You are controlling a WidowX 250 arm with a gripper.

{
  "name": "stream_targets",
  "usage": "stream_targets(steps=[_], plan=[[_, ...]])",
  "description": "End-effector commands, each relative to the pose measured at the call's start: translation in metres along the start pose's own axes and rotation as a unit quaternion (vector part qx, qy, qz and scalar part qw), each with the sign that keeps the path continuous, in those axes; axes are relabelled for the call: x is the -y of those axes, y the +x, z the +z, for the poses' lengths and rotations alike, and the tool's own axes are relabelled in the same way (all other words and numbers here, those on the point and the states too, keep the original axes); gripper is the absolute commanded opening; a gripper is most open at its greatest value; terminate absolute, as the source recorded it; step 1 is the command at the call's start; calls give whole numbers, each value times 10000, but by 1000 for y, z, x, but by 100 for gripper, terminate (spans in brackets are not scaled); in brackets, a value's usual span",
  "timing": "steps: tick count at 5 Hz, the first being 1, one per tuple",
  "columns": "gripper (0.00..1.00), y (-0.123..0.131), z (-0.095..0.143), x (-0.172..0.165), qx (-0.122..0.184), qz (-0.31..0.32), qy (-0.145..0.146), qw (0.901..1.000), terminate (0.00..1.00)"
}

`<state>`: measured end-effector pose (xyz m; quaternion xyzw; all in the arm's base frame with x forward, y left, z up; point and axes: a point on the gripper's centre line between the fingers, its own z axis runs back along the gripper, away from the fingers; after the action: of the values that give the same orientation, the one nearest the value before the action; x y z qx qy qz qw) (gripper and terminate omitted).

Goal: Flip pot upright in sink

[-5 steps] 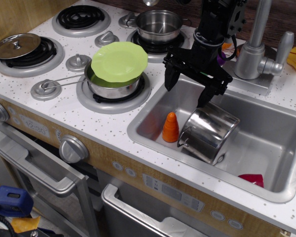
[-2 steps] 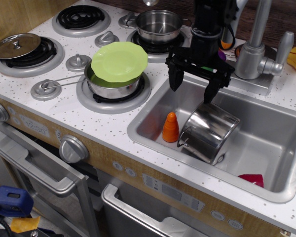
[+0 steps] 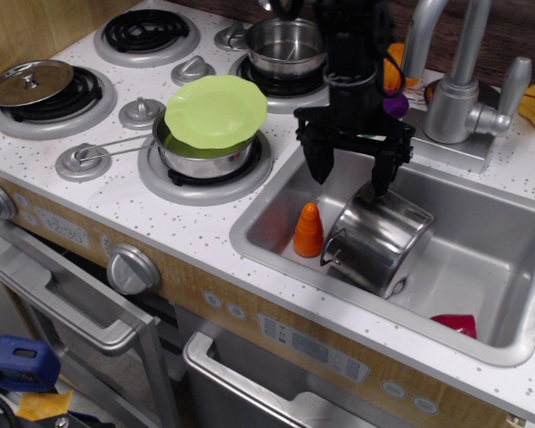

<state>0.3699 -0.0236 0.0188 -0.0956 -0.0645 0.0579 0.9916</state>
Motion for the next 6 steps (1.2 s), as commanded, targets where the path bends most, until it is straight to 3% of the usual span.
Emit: stream_targets(steps=[1,2,3,5,6], plan=[[100,6,8,-2,445,509,-849,9941,0],[100,6,-7,-1,513,797,-1550,9834,0],[100,4,-17,5,484,968,-1933,9751,0],[100,4,-17,35,310,1258,-1902,9732,0],[0,1,-18,47,360,1456,-1853,9712,0]])
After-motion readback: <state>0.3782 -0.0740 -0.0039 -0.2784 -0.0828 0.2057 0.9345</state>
